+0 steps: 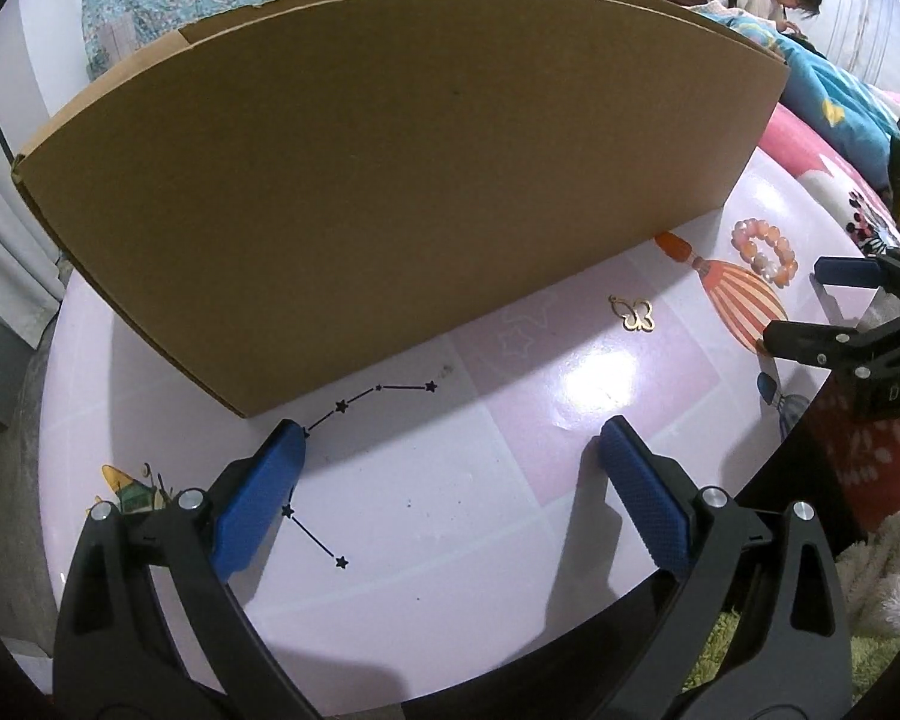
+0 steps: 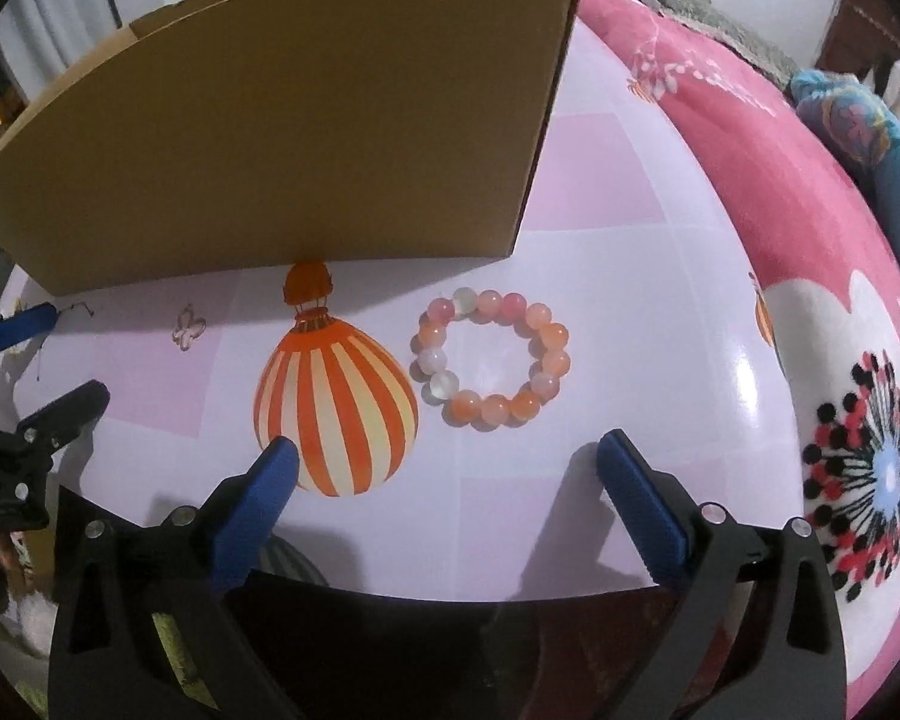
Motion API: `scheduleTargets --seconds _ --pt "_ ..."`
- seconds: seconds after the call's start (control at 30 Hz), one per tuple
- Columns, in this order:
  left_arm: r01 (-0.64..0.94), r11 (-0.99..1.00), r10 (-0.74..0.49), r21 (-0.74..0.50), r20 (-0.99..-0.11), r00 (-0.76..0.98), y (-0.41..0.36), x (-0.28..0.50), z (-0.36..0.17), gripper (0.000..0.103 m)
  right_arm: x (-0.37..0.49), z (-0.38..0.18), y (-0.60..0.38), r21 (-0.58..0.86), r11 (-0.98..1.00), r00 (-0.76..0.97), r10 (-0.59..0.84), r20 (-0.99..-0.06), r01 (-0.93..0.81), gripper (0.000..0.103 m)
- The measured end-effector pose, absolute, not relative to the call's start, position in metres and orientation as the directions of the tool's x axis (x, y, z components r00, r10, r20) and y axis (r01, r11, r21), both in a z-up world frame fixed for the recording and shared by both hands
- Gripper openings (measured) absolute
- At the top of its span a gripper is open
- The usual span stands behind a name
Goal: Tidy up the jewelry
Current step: 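Move both tools to the bedspread beside the box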
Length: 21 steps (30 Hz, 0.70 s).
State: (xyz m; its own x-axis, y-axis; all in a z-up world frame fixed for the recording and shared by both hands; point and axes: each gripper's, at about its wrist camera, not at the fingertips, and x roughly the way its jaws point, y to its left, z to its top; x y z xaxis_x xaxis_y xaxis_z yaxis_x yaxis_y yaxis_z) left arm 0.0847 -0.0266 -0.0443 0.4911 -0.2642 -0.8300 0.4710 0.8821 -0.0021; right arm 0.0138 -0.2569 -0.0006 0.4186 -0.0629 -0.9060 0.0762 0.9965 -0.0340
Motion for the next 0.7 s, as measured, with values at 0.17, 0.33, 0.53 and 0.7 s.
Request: scheduleTargets --seconds 0.17,0.33,0.53,0.7 --pt "0.473 0.881 -0.258 0.0 -0.837 0.482 -0.033 0.088 -0.042 0.095 0.014 0.0 -0.257 -0.027 0.996 0.413 -0.062 -0.909 0.089 0.097" --pt "0.478 0.879 -0.259 0.0 -0.84 0.476 -0.034 0.09 -0.042 0.095 0.015 -0.001 -0.257 -0.028 0.995 0.409 -0.063 -0.91 0.09 0.097" --pt "0.494 0.869 -0.261 0.0 -0.849 0.46 -0.037 0.093 -0.043 0.095 0.023 -0.003 -0.261 -0.029 0.996 0.404 -0.062 -0.913 0.089 0.097" --pt "0.498 0.867 -0.261 0.0 -0.851 0.455 -0.038 0.094 -0.044 0.096 0.024 -0.003 -0.262 -0.027 0.996 0.398 -0.06 -0.915 0.089 0.097"
